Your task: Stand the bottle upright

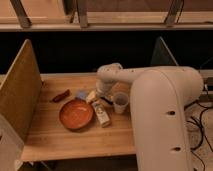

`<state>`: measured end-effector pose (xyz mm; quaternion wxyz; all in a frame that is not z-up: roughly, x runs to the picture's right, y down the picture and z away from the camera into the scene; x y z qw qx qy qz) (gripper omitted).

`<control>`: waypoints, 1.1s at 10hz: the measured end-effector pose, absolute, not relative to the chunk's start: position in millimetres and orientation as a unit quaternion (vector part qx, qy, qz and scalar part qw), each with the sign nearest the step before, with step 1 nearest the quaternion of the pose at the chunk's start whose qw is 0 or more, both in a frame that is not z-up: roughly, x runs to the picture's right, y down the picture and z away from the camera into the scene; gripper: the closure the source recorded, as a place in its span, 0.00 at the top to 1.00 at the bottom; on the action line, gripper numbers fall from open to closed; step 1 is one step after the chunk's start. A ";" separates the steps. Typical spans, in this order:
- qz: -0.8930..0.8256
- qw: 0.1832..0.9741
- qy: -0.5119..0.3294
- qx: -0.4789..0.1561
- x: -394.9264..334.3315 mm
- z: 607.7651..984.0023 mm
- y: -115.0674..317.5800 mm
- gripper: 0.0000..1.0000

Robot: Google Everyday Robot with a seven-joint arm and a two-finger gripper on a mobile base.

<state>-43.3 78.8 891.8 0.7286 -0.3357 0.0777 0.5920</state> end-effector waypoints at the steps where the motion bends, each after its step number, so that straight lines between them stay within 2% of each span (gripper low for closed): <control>1: 0.594 0.725 0.077 -0.339 -45.0 894.0 81.1 0.80; 11: 0.641 0.682 0.070 -0.346 -28.5 910.4 82.0 0.80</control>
